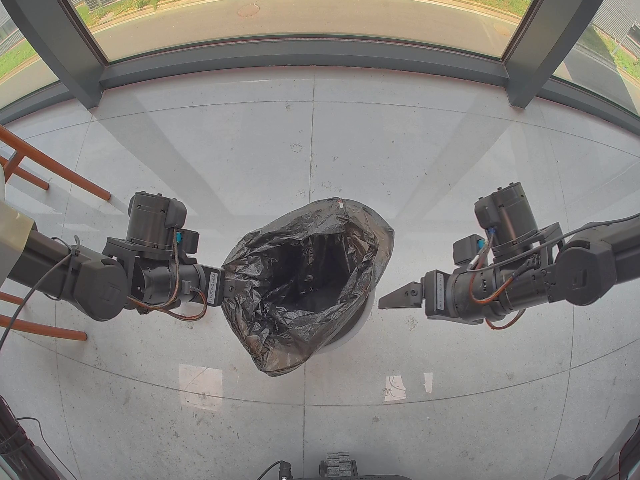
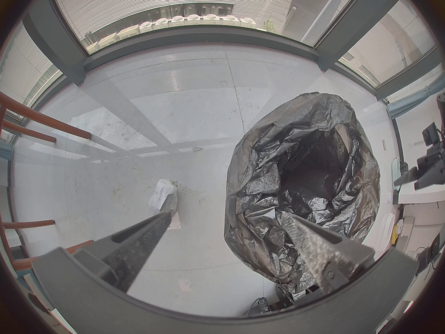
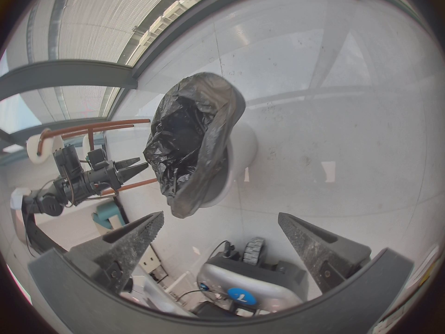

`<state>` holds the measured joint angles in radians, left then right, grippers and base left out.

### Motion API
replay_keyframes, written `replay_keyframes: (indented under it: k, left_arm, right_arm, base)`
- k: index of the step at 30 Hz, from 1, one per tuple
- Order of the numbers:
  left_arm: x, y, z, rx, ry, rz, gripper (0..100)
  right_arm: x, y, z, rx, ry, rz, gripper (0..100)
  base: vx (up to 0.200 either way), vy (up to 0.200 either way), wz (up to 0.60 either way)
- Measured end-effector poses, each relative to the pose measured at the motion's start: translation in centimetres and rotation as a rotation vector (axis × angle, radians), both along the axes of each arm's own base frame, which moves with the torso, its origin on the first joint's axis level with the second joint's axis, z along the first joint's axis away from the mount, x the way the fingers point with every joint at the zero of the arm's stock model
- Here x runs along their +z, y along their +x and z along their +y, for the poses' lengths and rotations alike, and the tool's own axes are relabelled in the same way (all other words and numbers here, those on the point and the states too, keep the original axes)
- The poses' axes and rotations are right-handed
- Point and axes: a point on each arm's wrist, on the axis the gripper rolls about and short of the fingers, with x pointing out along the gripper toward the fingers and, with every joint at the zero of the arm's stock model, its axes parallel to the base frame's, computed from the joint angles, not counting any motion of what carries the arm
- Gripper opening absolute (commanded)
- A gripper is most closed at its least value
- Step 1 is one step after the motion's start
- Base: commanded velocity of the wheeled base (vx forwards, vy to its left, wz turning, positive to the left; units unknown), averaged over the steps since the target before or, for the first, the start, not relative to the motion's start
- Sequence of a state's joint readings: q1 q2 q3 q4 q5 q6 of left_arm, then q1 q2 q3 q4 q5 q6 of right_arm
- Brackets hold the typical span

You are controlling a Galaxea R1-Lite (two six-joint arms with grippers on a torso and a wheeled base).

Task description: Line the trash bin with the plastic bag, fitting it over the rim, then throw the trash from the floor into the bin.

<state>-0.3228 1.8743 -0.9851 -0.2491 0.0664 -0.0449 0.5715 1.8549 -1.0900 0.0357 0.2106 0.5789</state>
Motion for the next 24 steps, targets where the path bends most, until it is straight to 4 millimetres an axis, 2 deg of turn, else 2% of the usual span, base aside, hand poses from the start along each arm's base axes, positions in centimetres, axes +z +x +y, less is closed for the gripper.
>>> replay_keyframes:
  k: [7, 16, 17, 24]
  left_arm:
    - [0.5, -0.1, 0.0, 0.000, -0.008, -0.013, 100]
    - [1.7, -0.7, 0.2, 0.015, -0.039, -0.041, 100]
    - [1.8, -0.8, 0.2, 0.019, -0.045, -0.044, 100]
    - [2.3, -1.0, 0.4, 0.029, -0.061, -0.052, 100]
  right_arm:
    - [-0.3, 1.1, 3.5, -0.007, 0.055, 0.037, 100]
    - [-2.2, 4.3, 6.8, -0.069, 0.063, 0.044, 100]
    - [-2.5, 4.7, 7.0, -0.080, 0.055, 0.039, 0]
    - [-3.7, 6.5, 8.4, -0.104, 0.042, 0.027, 0]
  base:
    - [0.000, 0.000, 0.00]
    - [0.000, 0.000, 0.00]
    - [0.000, 0.000, 0.00]
    - [0.000, 0.000, 0.00]
